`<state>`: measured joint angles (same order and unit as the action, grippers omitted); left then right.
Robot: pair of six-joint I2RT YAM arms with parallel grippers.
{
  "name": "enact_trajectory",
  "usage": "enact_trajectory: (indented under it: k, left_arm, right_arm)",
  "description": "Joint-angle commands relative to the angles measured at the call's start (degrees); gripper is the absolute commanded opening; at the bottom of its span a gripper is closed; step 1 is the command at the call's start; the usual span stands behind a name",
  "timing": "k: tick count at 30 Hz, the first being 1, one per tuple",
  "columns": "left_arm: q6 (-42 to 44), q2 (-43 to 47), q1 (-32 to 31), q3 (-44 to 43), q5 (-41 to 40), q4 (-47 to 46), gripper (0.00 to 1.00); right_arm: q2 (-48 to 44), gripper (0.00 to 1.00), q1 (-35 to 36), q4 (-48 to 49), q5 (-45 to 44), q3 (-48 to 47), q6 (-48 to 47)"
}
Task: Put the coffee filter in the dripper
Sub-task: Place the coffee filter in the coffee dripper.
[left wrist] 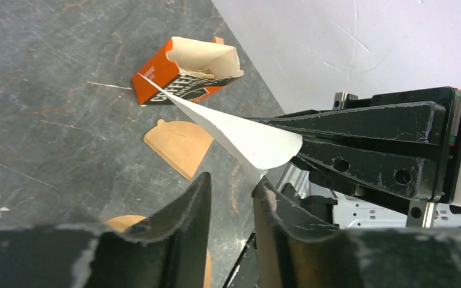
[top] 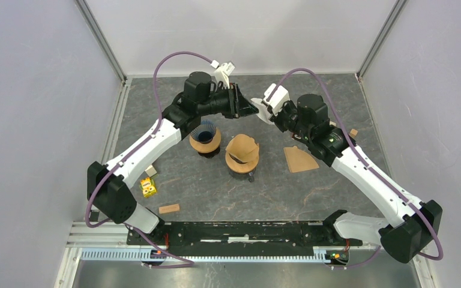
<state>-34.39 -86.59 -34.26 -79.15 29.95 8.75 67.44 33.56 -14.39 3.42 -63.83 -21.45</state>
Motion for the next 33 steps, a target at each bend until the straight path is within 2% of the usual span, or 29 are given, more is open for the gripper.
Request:
enact_trajectory:
  k: [1, 3, 15, 20, 23, 33]
  left_arm:
    - [2.27, -0.76, -0.21, -4.41, -3.85, 0.91, 0.43]
    - [0.72, -2.12, -0.31, -5.42, -3.94, 0.78, 0.48]
    - [-2.36, -5.65, -1.24, -7.15, -4.20, 0.21, 0.60]
    - [-4.14, -6.50, -1.92, -7.07, -4.03, -0.29, 0.61]
    - [-4.61, -7.18, -2.21, -7.67, -3.81, -0.34, 0.58]
    - [-1.22, -8.25, -2.30, -9.91, -7.42, 3.81, 0.33]
  right_arm:
    - [0.14, 0.00, 0.62, 4.09, -2.85, 0.26, 4.32]
    - [0.77, 0.00, 1.01, 4.89, -3.06, 0.61, 5.89]
    - [3.29, 0.00, 1.11, 5.78, -6.28, -0.15, 10.83]
    - [3.81, 0.00, 1.27, 6.31, -6.75, 0.18, 11.78]
    - [3.80, 0.00, 1.41, 6.35, -6.59, 0.28, 11.96]
    - [3.05, 0.00, 1.67, 6.44, -7.66, 0.46, 11.57]
